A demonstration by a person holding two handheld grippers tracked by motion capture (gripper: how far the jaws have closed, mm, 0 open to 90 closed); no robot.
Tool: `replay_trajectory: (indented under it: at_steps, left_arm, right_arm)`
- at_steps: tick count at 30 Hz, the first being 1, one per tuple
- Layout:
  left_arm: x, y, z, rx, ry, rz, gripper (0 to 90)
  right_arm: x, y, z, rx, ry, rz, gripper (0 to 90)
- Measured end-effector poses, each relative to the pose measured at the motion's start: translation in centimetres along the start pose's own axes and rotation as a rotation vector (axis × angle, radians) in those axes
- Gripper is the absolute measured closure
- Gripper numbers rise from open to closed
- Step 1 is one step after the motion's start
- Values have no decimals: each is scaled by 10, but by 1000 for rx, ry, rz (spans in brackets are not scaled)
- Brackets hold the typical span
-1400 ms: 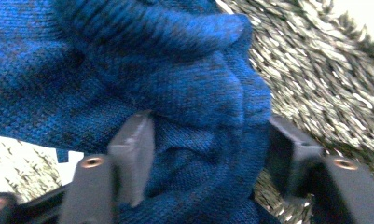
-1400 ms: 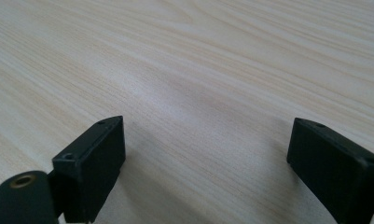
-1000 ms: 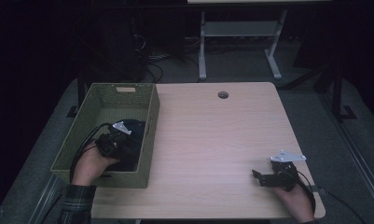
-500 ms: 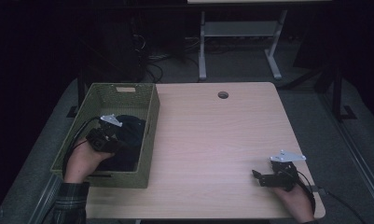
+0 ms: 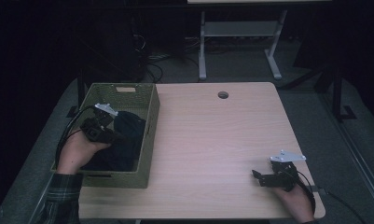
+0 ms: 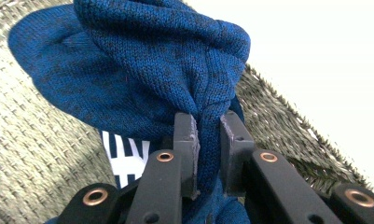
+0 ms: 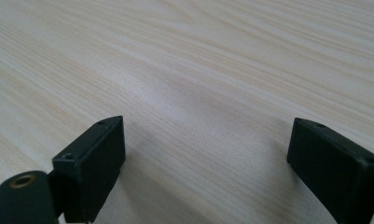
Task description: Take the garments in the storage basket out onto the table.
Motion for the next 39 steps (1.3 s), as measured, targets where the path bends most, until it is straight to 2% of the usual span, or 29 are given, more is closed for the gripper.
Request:
replay_trajectory:
  at_steps: [7,24,31,34,39]
  left_arm:
    - [8,12,-4,6,9,9,793]
    - [32,56,-7,61,-15,54,795]
    - [41,70,-5,57,-21,70,795]
    - [49,80,-2,46,-27,93,795]
    - [62,93,5,37,-54,108,795]
  right_arm:
    - [0,0,0,0,-1,0,110]
    - [0,0,0,0,-2,0,110]
    - [0,0,0,0,-1,0,110]
    - [0,0,0,0,-2,0,110]
    - [0,0,0,0,-2,0,110]
Point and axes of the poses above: each handheld gripper's, and its own axes: y roughly backward along the jaws, x roughly out of its top, z roughly to its right, the point moved 10 cm from there along -y, roughly forward along the jaws, and after that the axes turned 7 degrees about y, right-handed, at the moved point
